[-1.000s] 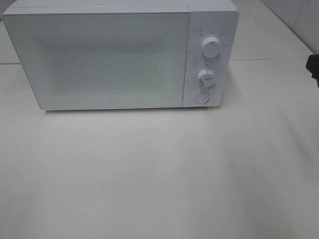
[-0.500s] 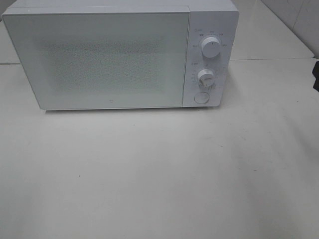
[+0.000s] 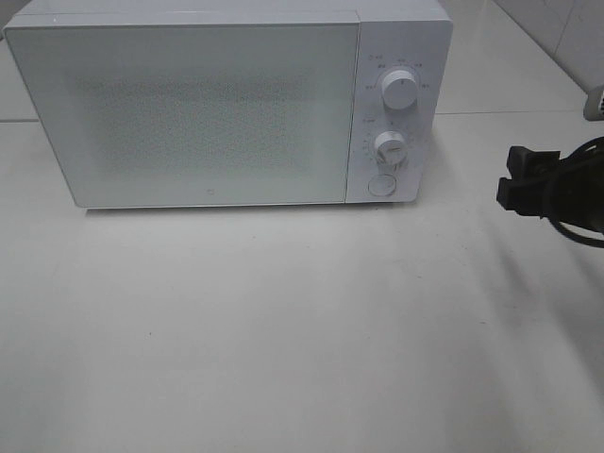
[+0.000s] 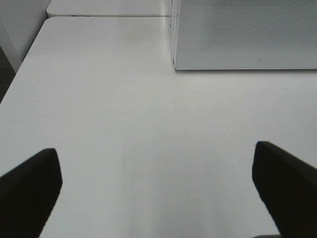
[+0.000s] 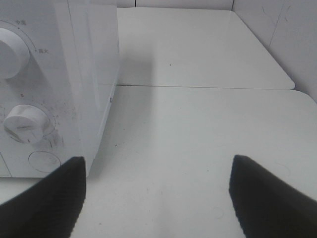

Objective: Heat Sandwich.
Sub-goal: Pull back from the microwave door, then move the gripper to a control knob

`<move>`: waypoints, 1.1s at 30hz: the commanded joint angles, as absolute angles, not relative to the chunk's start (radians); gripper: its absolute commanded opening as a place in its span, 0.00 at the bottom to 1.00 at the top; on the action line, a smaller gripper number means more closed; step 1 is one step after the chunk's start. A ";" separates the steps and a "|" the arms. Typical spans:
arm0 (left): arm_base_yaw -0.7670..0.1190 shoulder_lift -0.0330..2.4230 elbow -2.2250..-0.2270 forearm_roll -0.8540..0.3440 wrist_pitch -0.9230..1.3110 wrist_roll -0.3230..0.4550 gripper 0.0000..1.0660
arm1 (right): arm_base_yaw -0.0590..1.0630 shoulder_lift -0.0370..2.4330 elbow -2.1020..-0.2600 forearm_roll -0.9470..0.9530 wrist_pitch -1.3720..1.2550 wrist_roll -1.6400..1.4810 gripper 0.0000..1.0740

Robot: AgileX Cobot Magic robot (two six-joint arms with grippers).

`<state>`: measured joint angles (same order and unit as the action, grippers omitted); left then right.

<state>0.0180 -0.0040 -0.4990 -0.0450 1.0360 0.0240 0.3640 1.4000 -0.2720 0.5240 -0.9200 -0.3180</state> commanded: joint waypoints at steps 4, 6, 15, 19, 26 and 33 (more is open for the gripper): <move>0.022 -0.031 -0.494 -0.047 1.030 0.025 0.97 | 0.474 1.486 -0.283 0.644 -1.046 -0.341 0.71; 0.022 -0.031 -0.494 -0.047 1.030 0.025 0.97 | 0.516 1.531 -0.307 0.668 -1.066 -0.341 0.71; 0.022 -0.031 -0.494 -0.047 1.030 0.025 0.97 | 0.590 1.647 -0.398 0.668 -1.101 -0.341 0.71; 0.022 -0.031 -0.494 -0.047 1.030 0.025 0.97 | 0.609 1.680 -0.435 0.667 -1.100 -0.341 0.71; 0.022 -0.031 -0.494 -0.047 1.030 0.025 0.97 | 0.618 1.742 -0.497 0.667 -1.092 -0.341 0.71; 0.022 -0.031 -0.494 -0.047 1.030 0.025 0.97 | 0.618 1.813 -0.568 0.665 -1.088 -0.337 0.71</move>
